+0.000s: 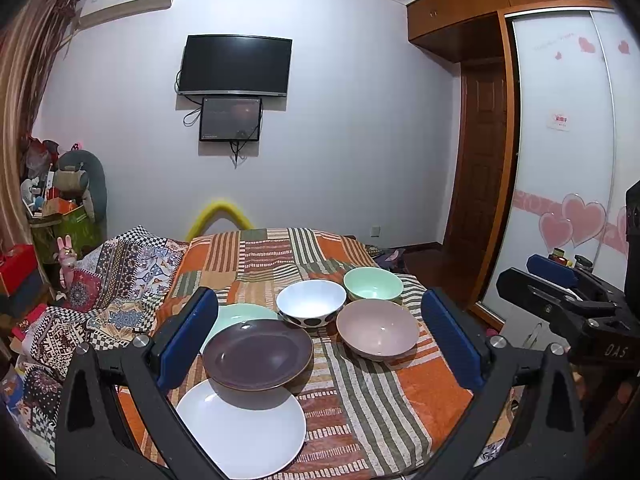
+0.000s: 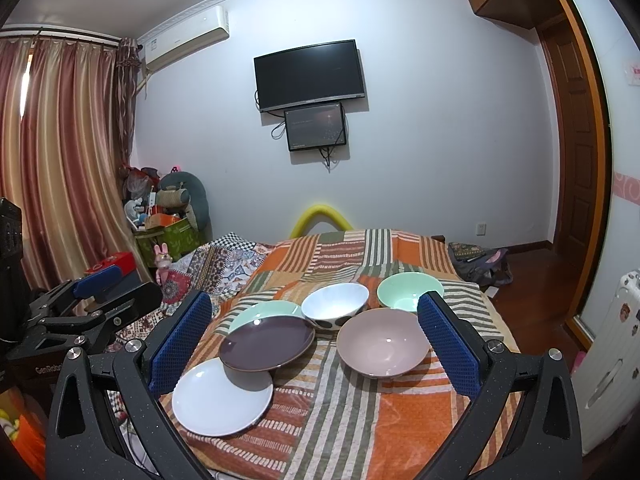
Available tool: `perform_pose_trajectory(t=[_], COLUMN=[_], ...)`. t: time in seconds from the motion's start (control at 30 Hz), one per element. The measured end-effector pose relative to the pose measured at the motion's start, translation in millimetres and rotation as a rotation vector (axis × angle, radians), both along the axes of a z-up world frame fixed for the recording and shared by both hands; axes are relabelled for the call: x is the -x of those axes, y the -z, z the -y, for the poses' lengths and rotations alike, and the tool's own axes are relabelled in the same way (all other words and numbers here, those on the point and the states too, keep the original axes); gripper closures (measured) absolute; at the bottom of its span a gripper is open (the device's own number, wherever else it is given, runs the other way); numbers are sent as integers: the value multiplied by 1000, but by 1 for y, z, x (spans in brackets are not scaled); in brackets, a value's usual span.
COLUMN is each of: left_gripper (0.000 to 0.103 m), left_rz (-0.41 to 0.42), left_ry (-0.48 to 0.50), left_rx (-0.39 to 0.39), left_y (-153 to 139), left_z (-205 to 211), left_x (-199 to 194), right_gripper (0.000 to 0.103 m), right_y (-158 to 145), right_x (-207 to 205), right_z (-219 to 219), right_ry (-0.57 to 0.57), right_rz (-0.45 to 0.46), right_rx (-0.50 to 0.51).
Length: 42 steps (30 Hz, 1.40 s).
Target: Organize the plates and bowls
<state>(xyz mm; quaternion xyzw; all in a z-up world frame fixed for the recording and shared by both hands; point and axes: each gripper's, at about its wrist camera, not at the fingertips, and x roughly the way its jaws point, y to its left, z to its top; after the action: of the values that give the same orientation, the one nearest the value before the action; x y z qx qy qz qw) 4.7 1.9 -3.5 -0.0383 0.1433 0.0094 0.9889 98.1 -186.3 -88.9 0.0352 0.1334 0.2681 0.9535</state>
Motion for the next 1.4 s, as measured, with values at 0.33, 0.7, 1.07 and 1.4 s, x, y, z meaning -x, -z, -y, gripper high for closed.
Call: perform_pose_trajectory(t=[0.33, 0.7, 1.07, 1.4], left_gripper=[0, 0, 0, 0], left_rz=[3, 1, -7, -9], left_ry=[-2, -2, -8, -11], left_rx=[-10, -4, 4, 4], left_y=[3, 4, 5, 5], left_z=[1, 2, -3, -5], left_x=[1, 1, -1, -3], right_gripper=[0, 0, 0, 0], right_y=[-1, 0, 0, 1], right_x=[0, 0, 0, 0], right_z=[0, -1, -3, -3], right_ry=[-1, -1, 0, 0], right_rz=[0, -4, -4, -7], right_rx=[0, -1, 3, 3])
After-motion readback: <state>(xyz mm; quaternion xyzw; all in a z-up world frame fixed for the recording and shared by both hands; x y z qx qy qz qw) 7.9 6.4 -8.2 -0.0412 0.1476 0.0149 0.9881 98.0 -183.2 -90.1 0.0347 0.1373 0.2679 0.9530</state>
